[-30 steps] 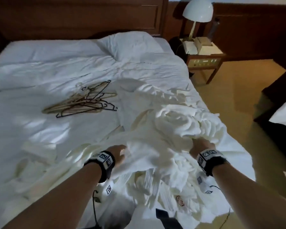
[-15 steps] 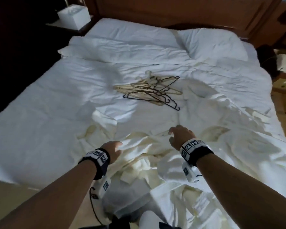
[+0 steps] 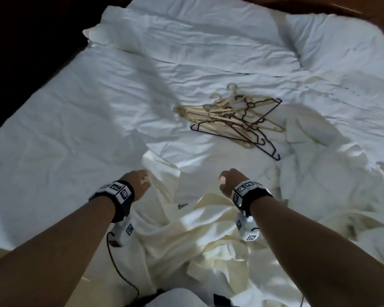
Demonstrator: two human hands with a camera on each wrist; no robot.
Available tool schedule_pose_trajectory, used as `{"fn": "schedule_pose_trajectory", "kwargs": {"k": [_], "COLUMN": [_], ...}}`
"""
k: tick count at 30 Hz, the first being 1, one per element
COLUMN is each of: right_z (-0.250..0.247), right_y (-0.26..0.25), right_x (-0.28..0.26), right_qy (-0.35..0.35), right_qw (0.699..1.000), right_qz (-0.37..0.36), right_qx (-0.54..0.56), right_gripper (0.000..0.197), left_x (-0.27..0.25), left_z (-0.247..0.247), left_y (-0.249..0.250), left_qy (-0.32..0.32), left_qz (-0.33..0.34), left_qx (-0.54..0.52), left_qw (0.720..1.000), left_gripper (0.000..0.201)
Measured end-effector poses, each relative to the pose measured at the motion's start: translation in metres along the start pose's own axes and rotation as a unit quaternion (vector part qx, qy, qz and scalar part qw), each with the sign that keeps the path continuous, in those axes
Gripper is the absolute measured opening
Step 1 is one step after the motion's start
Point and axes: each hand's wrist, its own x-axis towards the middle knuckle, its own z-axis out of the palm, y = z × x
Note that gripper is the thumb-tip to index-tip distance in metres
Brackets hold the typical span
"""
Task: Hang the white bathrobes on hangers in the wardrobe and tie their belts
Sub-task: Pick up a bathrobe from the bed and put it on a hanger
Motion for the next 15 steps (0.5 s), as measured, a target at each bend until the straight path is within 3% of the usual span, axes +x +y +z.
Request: {"fn": "schedule_pose_trajectory", "kwargs": {"k": [4,7,12,15], "right_z": [-0.024,-0.041,-0.057,-0.063], "right_y": [0.022,0.044,0.079,0.087], "right_x": [0.062,0.112,0.197,0.234], "right_qy": [0.010,0.027,0.083,0.094], "right_qw": [0.999,0.991,0.920,0.886], "right_qz": [0.043,0.087,0.188,0.222], "right_qx": [0.024,0.100,0.333,0.396], "right_gripper": [0.040,0.052,0.080,0.094], "left_x": [0.061,0.089,0.103,0.102], "left_z": [0.003,0.013,0.035,0.045], "left_y": [0.012,0.020,0.011,-0.008], "left_qy": [-0.014,-0.016,-0.009,-0.013], "left_qz": [0.023,0.016,-0.023,-0.061], "left_qx": [-0.002,-0.024,-0.060,-0.049], "left_qw": [1.000,0.999,0.998,0.997], "left_gripper": [0.045,0.043,0.036,0.037]}}
